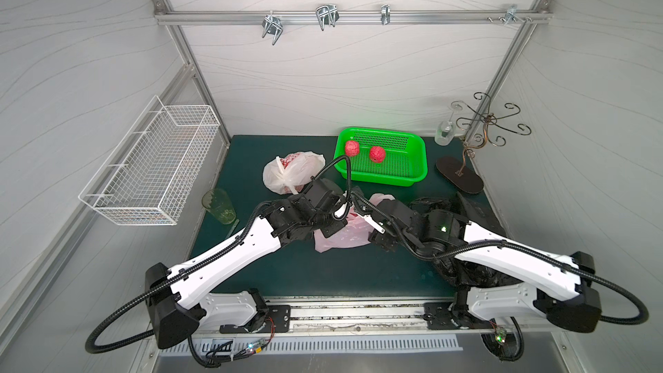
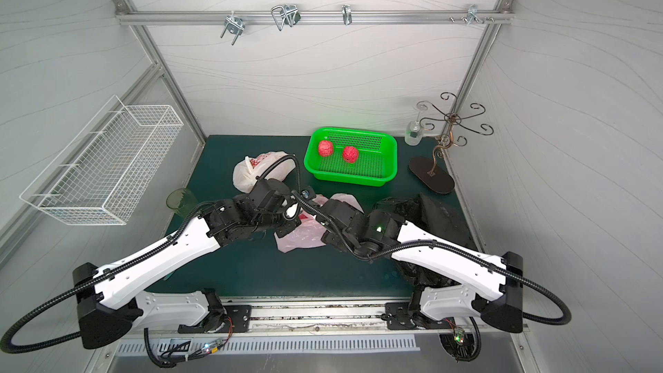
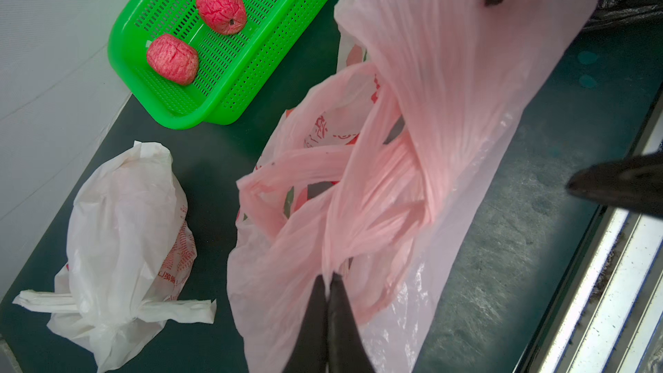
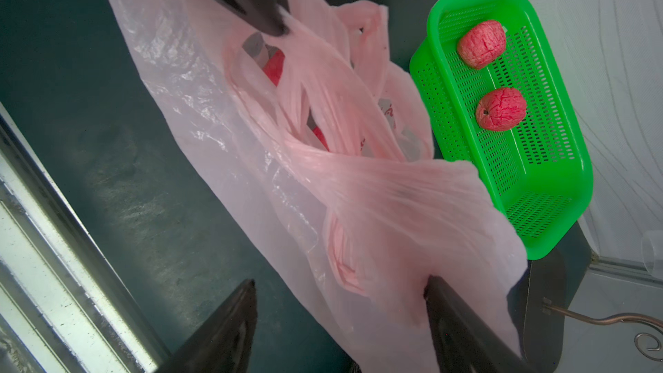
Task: Untie the knot of a plastic bag & take out the apple
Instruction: Untie the plastic bag at the center of the board.
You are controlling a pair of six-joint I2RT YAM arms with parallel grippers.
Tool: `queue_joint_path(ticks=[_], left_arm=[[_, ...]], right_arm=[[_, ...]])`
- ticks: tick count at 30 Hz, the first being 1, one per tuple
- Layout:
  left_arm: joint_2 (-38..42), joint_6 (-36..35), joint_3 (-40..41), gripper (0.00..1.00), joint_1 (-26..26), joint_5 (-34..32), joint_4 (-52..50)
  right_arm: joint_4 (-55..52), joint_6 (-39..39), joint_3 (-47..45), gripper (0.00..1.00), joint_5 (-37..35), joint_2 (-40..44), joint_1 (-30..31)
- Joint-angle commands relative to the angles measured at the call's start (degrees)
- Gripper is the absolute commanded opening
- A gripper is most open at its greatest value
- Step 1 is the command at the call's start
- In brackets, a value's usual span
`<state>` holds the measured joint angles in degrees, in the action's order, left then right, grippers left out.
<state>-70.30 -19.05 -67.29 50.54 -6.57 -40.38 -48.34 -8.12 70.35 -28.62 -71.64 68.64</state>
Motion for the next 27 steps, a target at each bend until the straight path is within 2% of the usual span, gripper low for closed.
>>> queue_joint_path(ticks=[1, 6, 8, 12, 16, 20, 24, 27], left_arm=[[0.07, -5.34, -0.22, 0.00, 2.81, 8.19, 0.43], [0.04, -5.00, 0.44, 0.00, 2.84, 8.59, 0.82], [-0.09, -4.99, 0.58, 0.00, 2.82, 8.45, 0.74], [-0.03, -5.13, 0.74, 0.00, 2.86, 7.98, 0.39], [0.36, -5.25, 0.65, 0.00, 2.84, 7.86, 0.41], [0.45, -5.30, 0.57, 0.00, 2.85, 7.88, 0.27], [0.89, -5.24, 0.81, 0.00, 2.92, 8.06, 0.26], [1.52, -5.39, 0.96, 0.00, 2.91, 8.79, 0.31]], right_arm=[[11.94, -3.89, 2.89, 0.80, -4.98, -2.09, 0.99], [13.62, -4.09, 3.99, 0.83, -9.15, -2.64, 1.64], [13.81, -2.95, 3.91, 0.83, -8.56, -0.81, 1.66], [18.76, -0.78, -0.19, 0.79, 1.60, 9.37, 0.39], [17.74, 3.27, -1.81, 0.76, 16.66, 17.32, -6.89], [12.57, 1.62, -1.55, 0.73, 20.16, 17.23, -10.99], [6.70, -1.02, -1.04, 0.70, 25.88, 14.07, -10.99], [6.28, -3.37, -2.73, 0.67, 28.22, 12.52, -10.91]])
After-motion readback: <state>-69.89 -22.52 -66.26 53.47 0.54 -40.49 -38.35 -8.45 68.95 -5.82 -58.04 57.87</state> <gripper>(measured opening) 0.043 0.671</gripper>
